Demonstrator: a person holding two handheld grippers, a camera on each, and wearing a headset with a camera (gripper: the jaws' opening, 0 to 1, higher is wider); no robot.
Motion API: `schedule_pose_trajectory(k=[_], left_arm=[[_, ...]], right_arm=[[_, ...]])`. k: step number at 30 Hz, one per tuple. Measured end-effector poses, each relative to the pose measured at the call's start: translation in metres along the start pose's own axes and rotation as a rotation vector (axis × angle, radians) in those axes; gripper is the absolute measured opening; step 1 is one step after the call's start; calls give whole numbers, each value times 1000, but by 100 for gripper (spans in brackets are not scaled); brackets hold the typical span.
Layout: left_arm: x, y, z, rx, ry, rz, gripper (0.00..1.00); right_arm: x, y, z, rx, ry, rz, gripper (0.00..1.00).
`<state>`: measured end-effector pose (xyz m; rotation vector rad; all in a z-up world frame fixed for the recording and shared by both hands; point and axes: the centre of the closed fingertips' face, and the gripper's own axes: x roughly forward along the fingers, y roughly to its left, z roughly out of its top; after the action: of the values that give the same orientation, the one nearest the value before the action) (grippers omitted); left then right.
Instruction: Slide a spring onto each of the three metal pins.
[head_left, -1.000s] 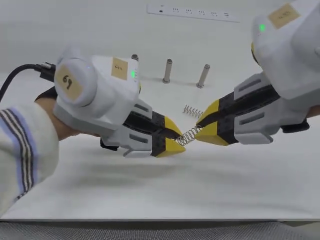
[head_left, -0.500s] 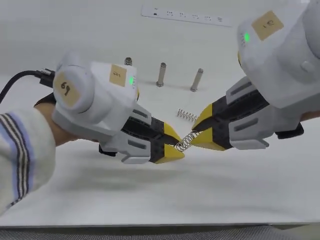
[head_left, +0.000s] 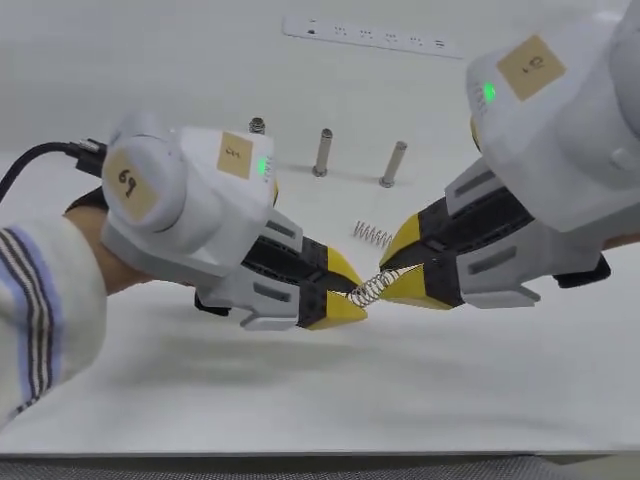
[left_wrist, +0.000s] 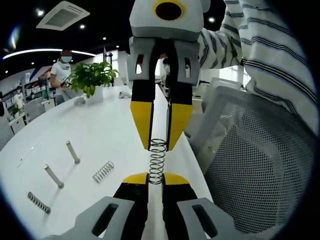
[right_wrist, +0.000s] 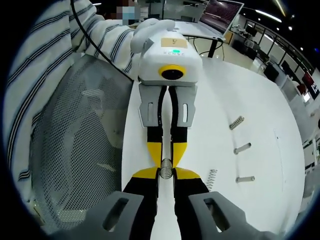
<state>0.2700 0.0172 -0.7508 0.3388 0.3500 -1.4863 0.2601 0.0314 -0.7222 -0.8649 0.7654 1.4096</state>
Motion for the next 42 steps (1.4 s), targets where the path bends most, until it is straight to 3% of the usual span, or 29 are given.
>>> schedule_pose_trajectory(k=[24, 27, 31, 33, 42], left_arm=[[-4, 0, 11, -20, -49, 14, 1], [-5, -1, 12, -52, -56, 12, 1], [-6, -1, 11, -38, -51, 7, 2], [-7, -2, 11, -68, -49, 6, 2], [-10, 0, 8, -68, -44, 12, 2]], right_arm=[[12, -2, -2, -11, 14, 6, 8], [13, -2, -3, -7, 19, 8, 8], [14, -1, -1, 5, 20, 11, 8], [14, -2, -1, 13, 23, 11, 8], [16, -4, 2, 24, 29, 7, 8]])
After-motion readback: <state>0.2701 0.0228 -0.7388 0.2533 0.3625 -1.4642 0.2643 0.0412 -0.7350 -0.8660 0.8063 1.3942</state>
